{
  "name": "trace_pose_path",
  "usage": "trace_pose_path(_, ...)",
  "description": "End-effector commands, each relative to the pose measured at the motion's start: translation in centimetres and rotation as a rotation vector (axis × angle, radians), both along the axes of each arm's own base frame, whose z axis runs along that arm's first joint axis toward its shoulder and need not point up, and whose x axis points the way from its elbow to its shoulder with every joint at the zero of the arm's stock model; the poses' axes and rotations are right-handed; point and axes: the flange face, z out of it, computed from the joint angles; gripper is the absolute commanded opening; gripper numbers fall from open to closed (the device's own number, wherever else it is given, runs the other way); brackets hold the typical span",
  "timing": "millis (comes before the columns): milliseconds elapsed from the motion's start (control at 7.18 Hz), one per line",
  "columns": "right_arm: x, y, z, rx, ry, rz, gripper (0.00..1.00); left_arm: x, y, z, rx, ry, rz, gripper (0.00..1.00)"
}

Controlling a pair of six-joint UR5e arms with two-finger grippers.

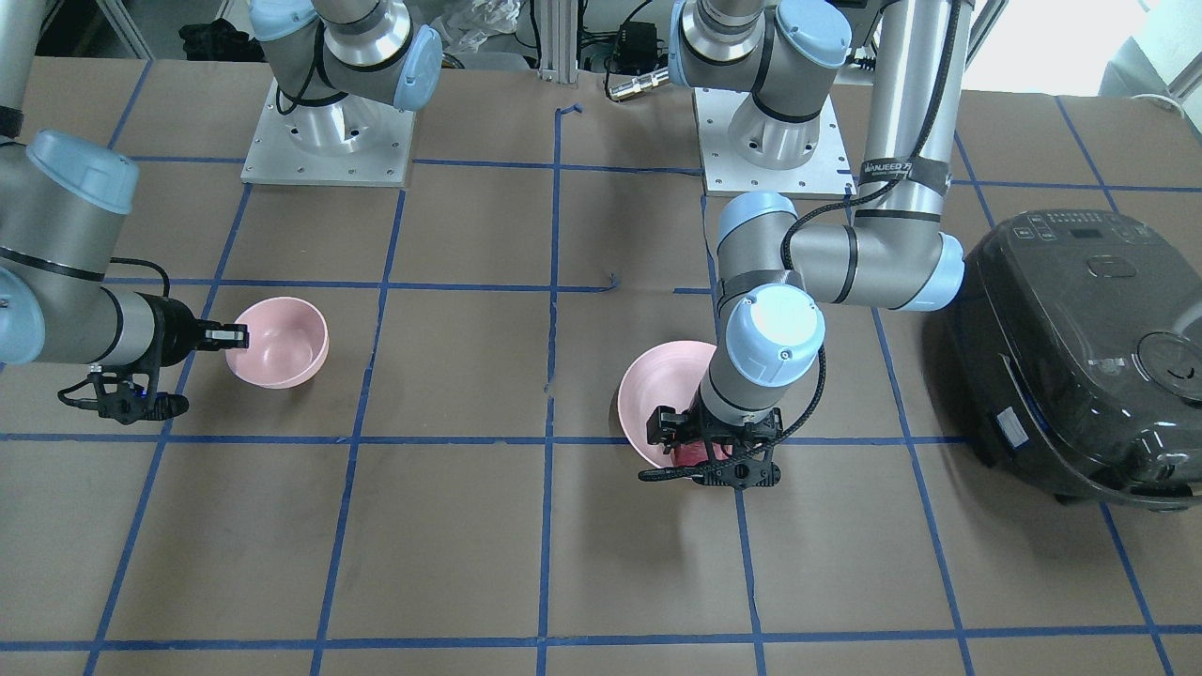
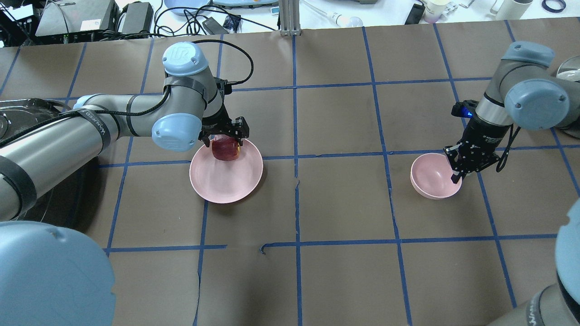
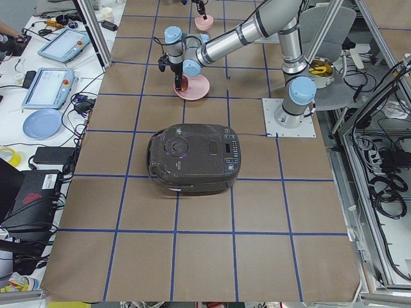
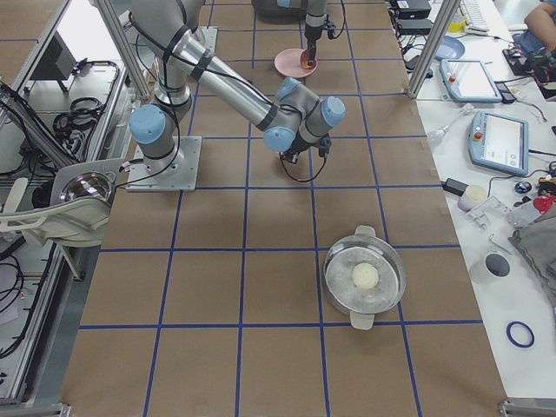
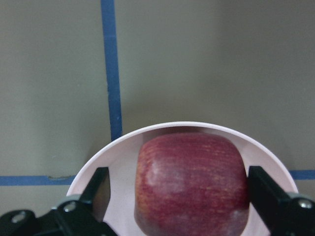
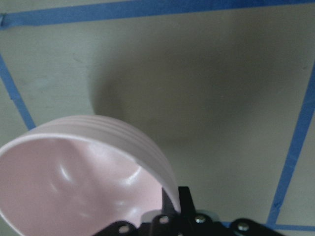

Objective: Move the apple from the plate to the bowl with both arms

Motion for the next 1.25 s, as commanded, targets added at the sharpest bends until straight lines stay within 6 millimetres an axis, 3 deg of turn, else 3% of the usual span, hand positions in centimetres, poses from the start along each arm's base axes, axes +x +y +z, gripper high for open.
trace_pose_path(0, 5.1, -0.4, 1.2, -0.035, -0.088, -0.002, 0.00, 0.0, 0.5, -0.6, -0.006, -0.005, 0.004, 0.73)
trace_pose_path(139, 10.0, -0.8, 0.7, -0.055, -0.066, 0.008, 0.00, 0.1, 0.3, 1.2, -0.039, -0.004, 0.005, 0.51)
trace_pose_path(278, 14.8, -0.5, 0.1, -0.063, -0.029, -0.003, 0.00, 0.2, 0.4, 2.7, -0.061, -0.008, -0.001, 0.40)
trace_pose_path(418, 18.2, -0.2, -0.6, -0.099, -0.035, 0.028, 0.00, 0.2, 0.5, 3.2, -0.068, -0.009, -0.005, 0.30)
trace_pose_path(557, 19.9, -0.3, -2.5, -0.111, -0.080, 0.023, 0.00, 0.5, 0.7, 3.9, -0.072, -0.021, -0.002, 0.29)
trace_pose_path(835, 20.0, 0.6, -3.5, -0.091, -0.078, 0.021, 0.00, 0.2, 1.9, 6.2, -0.077, -0.045, -0.011, 0.16)
trace_pose_path(975, 19.9, 0.9, -3.6, -0.080, -0.062, -0.009, 0.31, 0.0, 2.2, 7.9, -0.101, -0.039, -0.012, 0.14)
trace_pose_path(1114, 19.7, 1.2, -3.4, -0.071, -0.050, -0.008, 0.99, -0.5, 2.4, 8.9, -0.115, -0.022, -0.003, 0.13)
